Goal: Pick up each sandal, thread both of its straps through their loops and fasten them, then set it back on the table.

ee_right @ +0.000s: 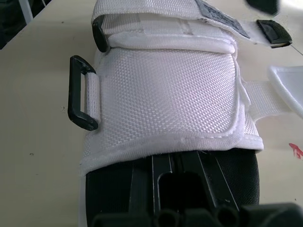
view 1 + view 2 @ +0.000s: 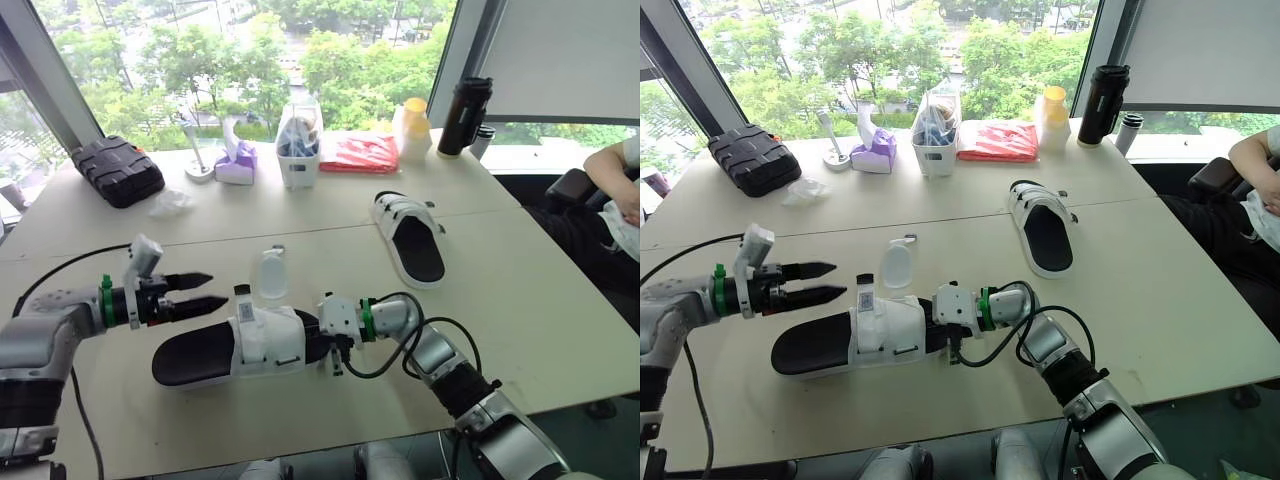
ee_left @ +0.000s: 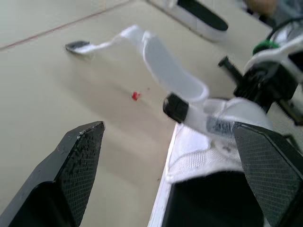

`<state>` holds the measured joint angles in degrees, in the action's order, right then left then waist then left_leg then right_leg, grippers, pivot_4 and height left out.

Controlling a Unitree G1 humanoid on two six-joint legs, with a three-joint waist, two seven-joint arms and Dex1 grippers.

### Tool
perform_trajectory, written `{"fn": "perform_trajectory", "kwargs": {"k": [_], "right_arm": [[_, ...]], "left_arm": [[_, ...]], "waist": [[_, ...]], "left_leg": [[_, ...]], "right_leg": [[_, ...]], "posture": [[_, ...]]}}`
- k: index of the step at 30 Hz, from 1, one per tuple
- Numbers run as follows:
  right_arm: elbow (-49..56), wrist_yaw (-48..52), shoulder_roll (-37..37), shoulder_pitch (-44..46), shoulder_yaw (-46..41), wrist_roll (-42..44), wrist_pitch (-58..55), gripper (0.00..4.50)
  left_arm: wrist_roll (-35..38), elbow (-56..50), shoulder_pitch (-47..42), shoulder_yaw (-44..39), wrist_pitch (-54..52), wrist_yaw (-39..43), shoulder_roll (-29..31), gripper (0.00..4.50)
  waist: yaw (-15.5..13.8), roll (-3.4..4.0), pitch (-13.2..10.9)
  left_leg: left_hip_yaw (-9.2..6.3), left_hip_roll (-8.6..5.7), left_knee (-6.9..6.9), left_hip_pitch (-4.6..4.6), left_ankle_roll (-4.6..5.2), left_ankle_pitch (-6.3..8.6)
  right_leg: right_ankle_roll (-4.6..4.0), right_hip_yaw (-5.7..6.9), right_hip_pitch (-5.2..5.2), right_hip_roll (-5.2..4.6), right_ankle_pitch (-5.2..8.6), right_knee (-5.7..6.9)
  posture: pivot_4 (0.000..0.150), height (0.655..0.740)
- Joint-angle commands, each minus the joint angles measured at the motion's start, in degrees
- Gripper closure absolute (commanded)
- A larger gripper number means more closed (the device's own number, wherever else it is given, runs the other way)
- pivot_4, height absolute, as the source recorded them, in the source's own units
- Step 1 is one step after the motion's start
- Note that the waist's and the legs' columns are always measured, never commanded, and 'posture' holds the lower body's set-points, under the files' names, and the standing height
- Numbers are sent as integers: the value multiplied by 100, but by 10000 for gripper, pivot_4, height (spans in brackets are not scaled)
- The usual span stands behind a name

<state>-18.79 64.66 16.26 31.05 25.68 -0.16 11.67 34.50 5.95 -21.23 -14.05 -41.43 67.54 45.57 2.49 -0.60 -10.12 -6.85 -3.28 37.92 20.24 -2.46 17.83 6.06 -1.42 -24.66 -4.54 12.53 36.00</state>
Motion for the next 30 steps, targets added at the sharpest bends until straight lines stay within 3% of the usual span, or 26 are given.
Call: {"fn": "perform_trajectory", "kwargs": {"k": [1,12,22,30], "right_arm": [[-211,85,40,-20,180,-188,-61,45000],[-230,53,61,2,181,-214,-23,45000],[-246,-3,76,-18,201,-267,71,45000],[-239,-28,78,-12,215,-283,91,45000]], "left_arm": [[44,297,-410,-161,43,-535,-291,542],[404,1955,-1665,-28,-1143,-995,-1086,542],[-226,2817,-2208,1197,-1413,-146,-1233,542],[-181,4142,-3122,747,-1135,-453,-1864,542]], "waist": [[-4,-2,3],[1,-4,5],[8,-4,5],[0,-6,6]], "left_leg": [[-1,-1,0,-3,0,0],[-6,-10,2,-5,-2,-1],[4,-16,2,-2,-5,-3],[3,-17,8,0,-7,-4]], "right_leg": [[0,0,4,-1,0,0],[1,1,6,-1,-1,1],[1,0,4,-1,-1,1],[1,2,6,0,-1,1]], "posture": [[1500,7400],[1500,7400],[1500,7400],[1500,7400]]}}
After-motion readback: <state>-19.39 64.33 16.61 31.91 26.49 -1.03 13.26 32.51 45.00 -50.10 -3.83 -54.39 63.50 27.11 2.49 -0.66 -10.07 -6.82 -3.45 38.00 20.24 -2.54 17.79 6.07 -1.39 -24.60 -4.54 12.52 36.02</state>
